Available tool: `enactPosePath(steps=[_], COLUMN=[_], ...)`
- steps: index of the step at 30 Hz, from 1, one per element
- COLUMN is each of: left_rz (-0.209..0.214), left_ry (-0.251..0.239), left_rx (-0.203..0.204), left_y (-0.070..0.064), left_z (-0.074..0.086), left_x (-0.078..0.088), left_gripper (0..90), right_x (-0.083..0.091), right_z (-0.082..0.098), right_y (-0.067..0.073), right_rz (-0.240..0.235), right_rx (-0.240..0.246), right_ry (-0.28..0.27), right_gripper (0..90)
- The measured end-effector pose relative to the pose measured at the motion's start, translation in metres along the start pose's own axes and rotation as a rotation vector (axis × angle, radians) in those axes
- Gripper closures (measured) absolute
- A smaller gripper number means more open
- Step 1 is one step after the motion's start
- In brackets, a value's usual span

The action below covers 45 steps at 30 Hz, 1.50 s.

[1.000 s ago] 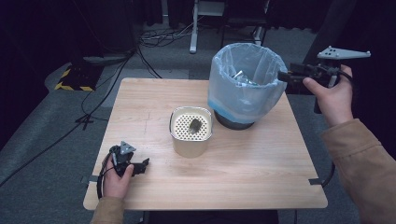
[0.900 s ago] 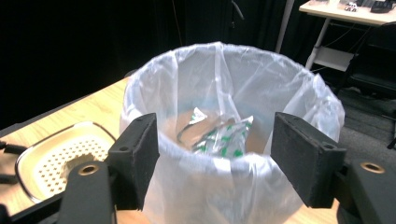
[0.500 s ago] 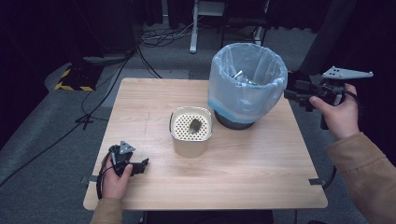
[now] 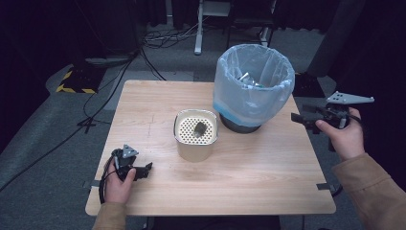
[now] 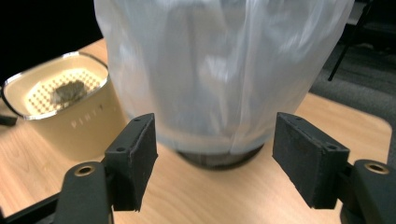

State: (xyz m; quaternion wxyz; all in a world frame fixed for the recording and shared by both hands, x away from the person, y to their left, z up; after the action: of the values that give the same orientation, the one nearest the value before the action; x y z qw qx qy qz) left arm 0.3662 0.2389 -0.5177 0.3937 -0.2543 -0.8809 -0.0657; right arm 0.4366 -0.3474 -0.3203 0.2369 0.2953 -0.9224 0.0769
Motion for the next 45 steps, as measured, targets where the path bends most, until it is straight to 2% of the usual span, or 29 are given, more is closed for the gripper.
enactPosePath(steps=[11, 14, 18, 20, 21, 30, 33, 37, 38, 45], left_rz=[-0.001, 0.006, 0.008, 0.008, 0.006, 0.008, 0.008, 0.009, 0.009, 0.009], left_ry=[0.0, -0.001, -0.001, -0.001, -0.001, -0.001, 0.0, 0.0, 0.0, -0.001], left_rx=[0.0, 0.002, 0.003, 0.003, 0.002, 0.003, 0.003, 0.003, 0.003, 0.004], left_y=[0.0, 0.0, 0.0, 0.0, 0.0, 0.0, 0.0, 0.0, 0.0, 0.0], left_z=[0.0, 0.0, 0.0, 0.0, 0.0, 0.0, 0.0, 0.0, 0.0, 0.0], left_x=[0.0, 0.0, -0.001, -0.001, 0.0, -0.001, -0.001, -0.001, -0.001, -0.001], left_gripper=[12.9, 12.7, 12.6, 12.6, 12.6, 12.5, 12.5, 12.5, 12.5, 12.5], right_x=[-0.015, -0.02, -0.026, -0.028, -0.029, -0.043, -0.048, -0.053, -0.054, -0.062], right_z=[0.055, 0.067, 0.083, 0.091, 0.094, 0.129, 0.144, 0.159, 0.163, 0.178], right_y=[-0.002, -0.002, -0.003, -0.002, -0.003, 0.0, 0.001, 0.004, 0.004, 0.011], right_rz=[-0.004, 0.004, 0.008, 0.011, 0.011, 0.019, 0.022, 0.018, 0.018, 0.02], right_rx=[-0.024, -0.035, -0.018, -0.033, -0.019, -0.006, 0.019, 0.015, 0.029, 0.054], right_ry=[0.073, 0.09, 0.118, 0.134, 0.14, 0.203, 0.225, 0.251, 0.257, 0.273], right_gripper=[31.0, 30.7, 30.1, 29.8, 29.8, 28.0, 27.1, 26.9, 26.5, 24.9])
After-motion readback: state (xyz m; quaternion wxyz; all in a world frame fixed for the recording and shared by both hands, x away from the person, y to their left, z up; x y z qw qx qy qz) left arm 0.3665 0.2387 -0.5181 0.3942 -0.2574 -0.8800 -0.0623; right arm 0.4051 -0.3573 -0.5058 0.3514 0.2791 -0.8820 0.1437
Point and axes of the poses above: each handheld gripper's, and its own axes: x roughly backward along the jaws, z roughly out of its underside, y roughly to its left, the point moved 2 cm from there along -x, roughly forward along the jaws, and after that the axes turned 5 degrees about z, right-handed, at the moved point
